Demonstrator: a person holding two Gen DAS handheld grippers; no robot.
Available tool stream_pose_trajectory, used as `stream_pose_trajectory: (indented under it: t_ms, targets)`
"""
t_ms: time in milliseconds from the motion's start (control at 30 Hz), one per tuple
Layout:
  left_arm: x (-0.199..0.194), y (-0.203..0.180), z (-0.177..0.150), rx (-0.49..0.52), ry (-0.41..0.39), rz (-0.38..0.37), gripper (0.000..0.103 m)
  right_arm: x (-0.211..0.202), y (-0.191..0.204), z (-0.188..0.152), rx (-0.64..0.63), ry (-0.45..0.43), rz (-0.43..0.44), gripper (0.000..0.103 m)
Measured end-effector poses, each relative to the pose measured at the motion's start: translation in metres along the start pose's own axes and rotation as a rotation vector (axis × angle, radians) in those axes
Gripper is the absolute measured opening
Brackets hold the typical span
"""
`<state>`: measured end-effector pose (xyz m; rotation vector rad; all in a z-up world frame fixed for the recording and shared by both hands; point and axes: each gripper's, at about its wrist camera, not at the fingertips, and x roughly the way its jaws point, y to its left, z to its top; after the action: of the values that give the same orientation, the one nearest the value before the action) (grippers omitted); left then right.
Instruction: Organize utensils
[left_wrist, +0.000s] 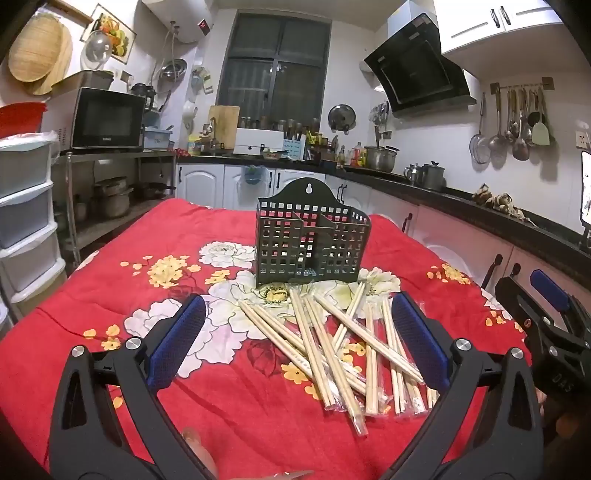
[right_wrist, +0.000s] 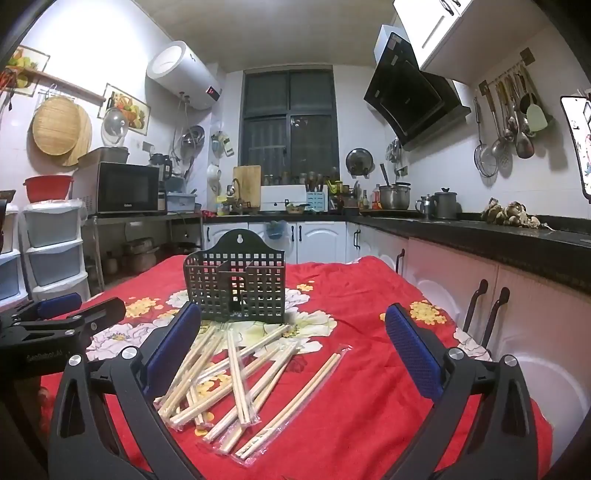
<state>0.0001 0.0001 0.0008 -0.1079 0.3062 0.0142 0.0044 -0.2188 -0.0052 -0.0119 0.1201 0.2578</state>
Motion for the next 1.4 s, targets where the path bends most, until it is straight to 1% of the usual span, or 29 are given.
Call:
stream_pose_trajectory:
  t_ms: [567, 633, 1400]
  targets:
    - [0.0007, 0.001, -0.0008, -0.005, 0.002, -0.003, 0.093, -0.0055, 0.0019, 0.0032, 0.001, -0.004, -0.002, 0.097]
    - [0.0011, 0.0009, -0.0029, -0.006, 0.004, -0.004, 0.093, 0.0001, -0.0022, 0.0019, 0.004, -0.001, 0.0, 0.097]
    - [0.0038, -0.0021, -0.0042, -0.007, 0.006, -0.004, 0.093, -0.0003, 0.0024, 0.0003, 0.006, -0.001, 0.001, 0.097]
